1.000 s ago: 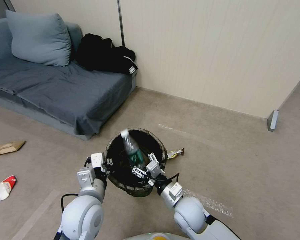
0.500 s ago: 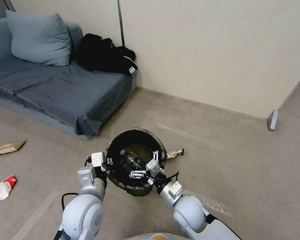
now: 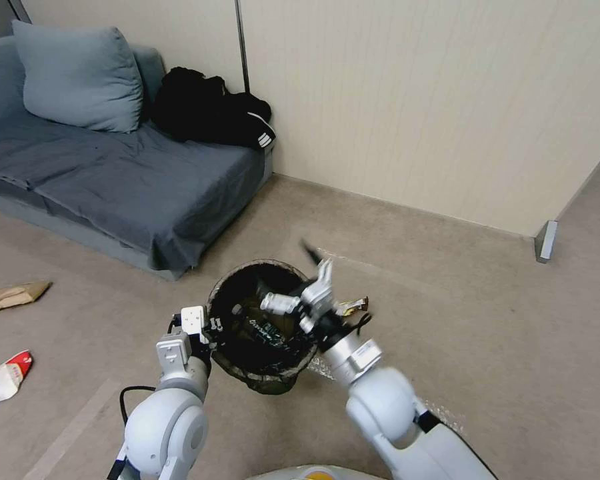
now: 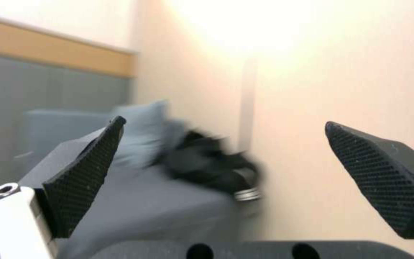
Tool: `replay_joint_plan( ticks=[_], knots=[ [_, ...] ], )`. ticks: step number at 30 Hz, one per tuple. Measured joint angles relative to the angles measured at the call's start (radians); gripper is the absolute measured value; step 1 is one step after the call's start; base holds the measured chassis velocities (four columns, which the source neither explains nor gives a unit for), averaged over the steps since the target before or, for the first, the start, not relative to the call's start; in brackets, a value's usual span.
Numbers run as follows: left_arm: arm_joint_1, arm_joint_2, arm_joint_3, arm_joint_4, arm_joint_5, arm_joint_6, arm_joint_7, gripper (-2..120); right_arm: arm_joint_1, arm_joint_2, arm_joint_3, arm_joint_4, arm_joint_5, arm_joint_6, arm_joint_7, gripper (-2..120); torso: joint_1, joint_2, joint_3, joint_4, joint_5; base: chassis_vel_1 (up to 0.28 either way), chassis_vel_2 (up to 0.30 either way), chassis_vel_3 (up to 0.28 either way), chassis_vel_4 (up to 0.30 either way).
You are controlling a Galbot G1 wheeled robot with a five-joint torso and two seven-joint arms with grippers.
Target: Pick up the trash bin, then pick up the garbage from the floor and place it into the trash bin.
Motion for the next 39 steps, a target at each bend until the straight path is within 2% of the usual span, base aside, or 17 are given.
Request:
replay_joint_plan(
  ticks=[1, 2, 3, 6, 12, 23, 39],
  knots=[
    [0.002, -0.001, -0.013, 0.004, 0.006, -0.008, 0.008, 0, -0.041, 0.012, 0.046, 0.035, -0.007, -0.008, 0.023, 100, 0.000, 0.000, 0.000, 0.0002, 0.0007, 0.000, 0.000, 0.000, 0.000],
    [0.002, -0.003, -0.027, 0.006, 0.014, -0.014, 0.013, 0, -0.093, 0.023, 0.087, 0.077, -0.010, -0.014, 0.048, 100, 0.000, 0.000, 0.000, -0.0002, -0.0002, 0.000, 0.000, 0.000, 0.000],
    [0.002, -0.003, -0.027, 0.006, 0.014, -0.014, 0.013, 0, -0.093, 0.023, 0.087, 0.077, -0.010, -0.014, 0.048, 100, 0.000, 0.000, 0.000, -0.0002, -0.0002, 0.000, 0.000, 0.000, 0.000],
    [-0.002, -0.014, -0.055, 0.007, 0.023, -0.021, 0.014, 0, -0.249, 0.053, 0.130, 0.127, -0.029, -0.013, 0.096, 100, 0.000, 0.000, 0.000, 0.0000, 0.0002, 0.000, 0.000, 0.000, 0.000],
    [-0.002, -0.020, -0.072, 0.004, 0.019, -0.035, 0.013, 0, -0.368, 0.102, 0.157, 0.093, -0.097, 0.044, 0.112, 100, 0.000, 0.000, 0.000, 0.0002, 0.0005, 0.000, 0.000, 0.000, 0.000],
    [-0.004, -0.016, -0.078, -0.001, 0.007, -0.062, 0.014, 0, -0.397, 0.124, 0.230, 0.021, -0.094, 0.076, 0.115, 100, 0.000, 0.000, 0.000, 0.0002, 0.0004, 0.000, 0.000, 0.000, 0.000],
    [0.000, -0.023, -0.070, 0.009, 0.010, -0.071, 0.033, 0, -0.357, 0.122, 0.235, 0.000, -0.080, 0.088, 0.110, 100, 0.000, 0.000, 0.000, 0.0001, 0.0003, 0.000, 0.000, 0.000, 0.000]
  ],
)
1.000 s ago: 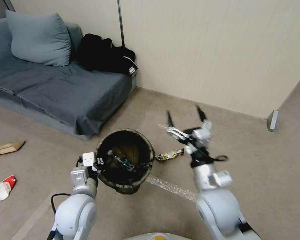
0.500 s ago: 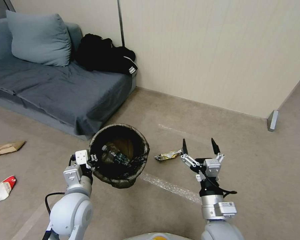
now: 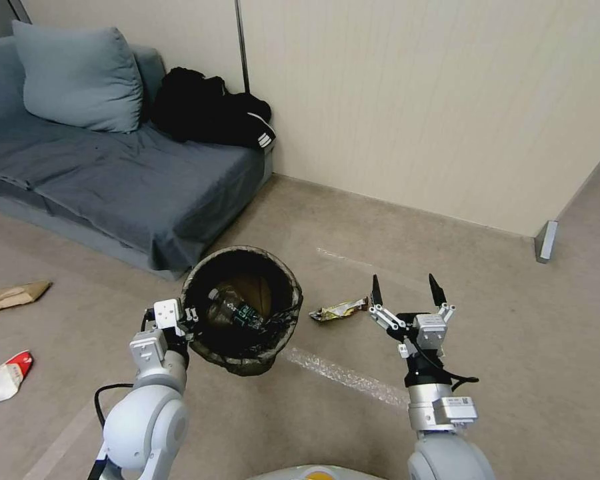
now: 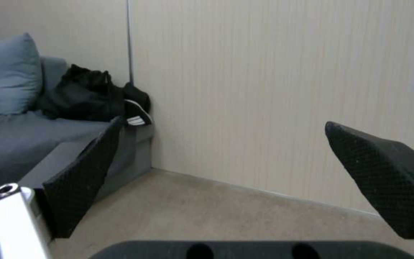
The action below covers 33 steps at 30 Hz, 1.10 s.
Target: Pick up the trash bin, then pick up the garbage from the floor and place it into the trash bin.
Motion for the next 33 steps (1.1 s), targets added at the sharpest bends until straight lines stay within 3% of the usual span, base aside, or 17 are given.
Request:
replay_joint_plan(
  ticks=[33],
  knots=[
    [-0.012, -0.007, 0.006, 0.021, 0.012, -0.043, 0.015, 0, 0.025, 0.004, 0.008, -0.028, -0.009, 0.046, -0.016, 100, 0.000, 0.000, 0.000, -0.0002, 0.0000, 0.055, 0.052, 0.057, 0.055]
  ],
)
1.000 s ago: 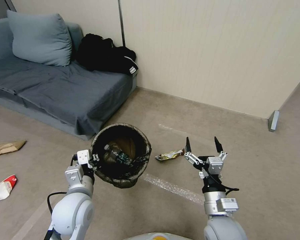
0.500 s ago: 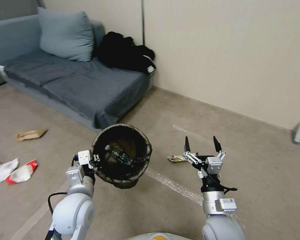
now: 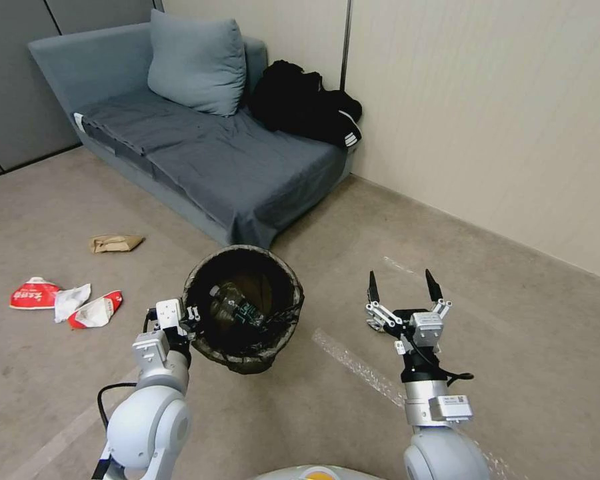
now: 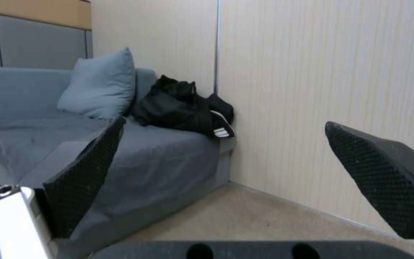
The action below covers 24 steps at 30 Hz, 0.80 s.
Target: Pick up the trash bin, then pick up the garbage from the floor and place it into the trash bin.
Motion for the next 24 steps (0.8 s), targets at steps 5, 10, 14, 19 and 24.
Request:
replay_joint_plan(
  ticks=[5, 10, 14, 19, 24],
  knots=[
    [-0.001, 0.001, 0.000, 0.000, 0.000, 0.000, 0.000, 0, 0.003, 0.001, 0.000, 0.000, 0.004, -0.009, 0.002, 100, 0.000, 0.000, 0.000, 0.0002, 0.0000, 0.000, 0.000, 0.000, 0.000],
    [-0.001, 0.000, 0.000, 0.000, 0.000, 0.000, 0.000, 0, 0.005, 0.003, -0.003, -0.004, 0.003, -0.016, 0.006, 100, 0.000, 0.000, 0.000, 0.0001, -0.0001, 0.000, 0.000, 0.000, 0.000],
    [0.003, -0.001, -0.001, 0.000, 0.003, -0.003, 0.000, 0, 0.008, 0.006, -0.007, -0.009, -0.001, -0.020, 0.019, 100, 0.000, 0.000, 0.000, 0.0002, 0.0000, 0.000, 0.000, 0.000, 0.000],
    [0.006, -0.002, -0.001, -0.001, 0.006, -0.005, 0.000, 0, 0.009, 0.008, -0.009, -0.009, -0.001, -0.022, 0.028, 100, 0.000, 0.000, 0.000, 0.0003, 0.0000, -0.033, 0.045, 0.036, -0.021],
    [0.006, -0.002, -0.002, -0.002, 0.006, -0.007, 0.000, 0, 0.013, 0.007, -0.006, -0.009, 0.000, -0.010, 0.022, 100, 0.000, 0.000, 0.000, 0.0001, -0.0001, -0.134, 0.143, 0.140, -0.120]
  ],
)
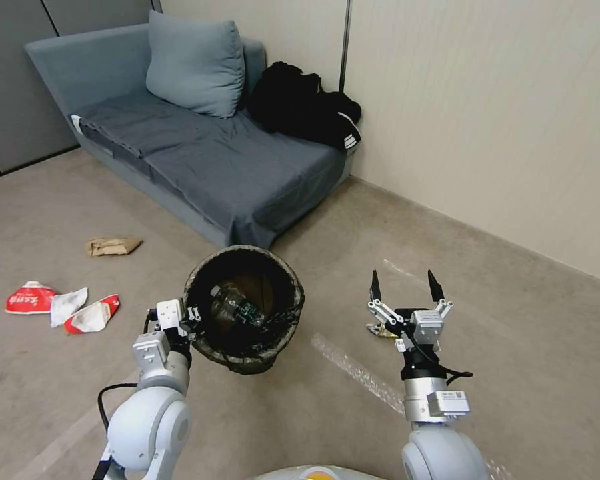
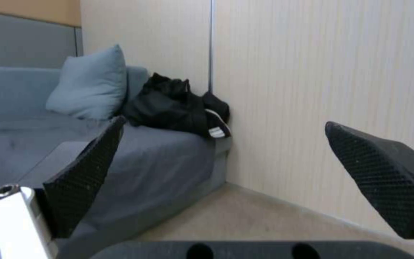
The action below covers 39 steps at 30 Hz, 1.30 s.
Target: Pick up the trash bin, then pick up the garbage from the floor and place it into the trash bin.
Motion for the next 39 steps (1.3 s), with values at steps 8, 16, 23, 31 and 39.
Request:
replay_joint_plan(
  ticks=[8, 16, 23, 31, 39],
  knots=[
    [0.000, 0.001, -0.001, -0.001, 0.000, -0.001, 0.000, 0, 0.009, 0.000, 0.003, -0.006, -0.004, 0.028, -0.012, 100, 0.000, 0.000, 0.000, 0.0001, 0.0001, -0.102, 0.117, 0.109, -0.111],
    [0.000, 0.003, 0.000, -0.002, -0.001, -0.001, 0.000, 0, 0.031, -0.010, 0.033, -0.011, -0.009, 0.028, -0.011, 100, 0.000, 0.000, 0.000, 0.0001, 0.0001, 0.000, 0.000, 0.000, 0.000],
    [-0.002, 0.001, 0.000, -0.002, -0.002, -0.001, -0.001, 0, 0.052, -0.029, 0.067, 0.000, -0.003, 0.011, -0.011, 100, 0.000, 0.000, 0.000, 0.0001, 0.0002, 0.000, 0.000, 0.000, 0.000],
    [-0.003, 0.001, 0.000, -0.002, -0.002, -0.001, -0.001, 0, 0.059, -0.028, 0.066, 0.000, -0.004, 0.004, -0.013, 100, 0.000, 0.000, 0.000, 0.0001, 0.0002, 0.000, 0.000, 0.000, 0.000],
    [-0.001, 0.003, 0.002, -0.002, -0.002, -0.001, -0.001, 0, 0.120, -0.066, 0.088, 0.000, 0.017, -0.092, -0.014, 100, 0.000, 0.000, 0.000, 0.0002, 0.0001, 0.000, 0.000, 0.000, 0.000]
  ],
)
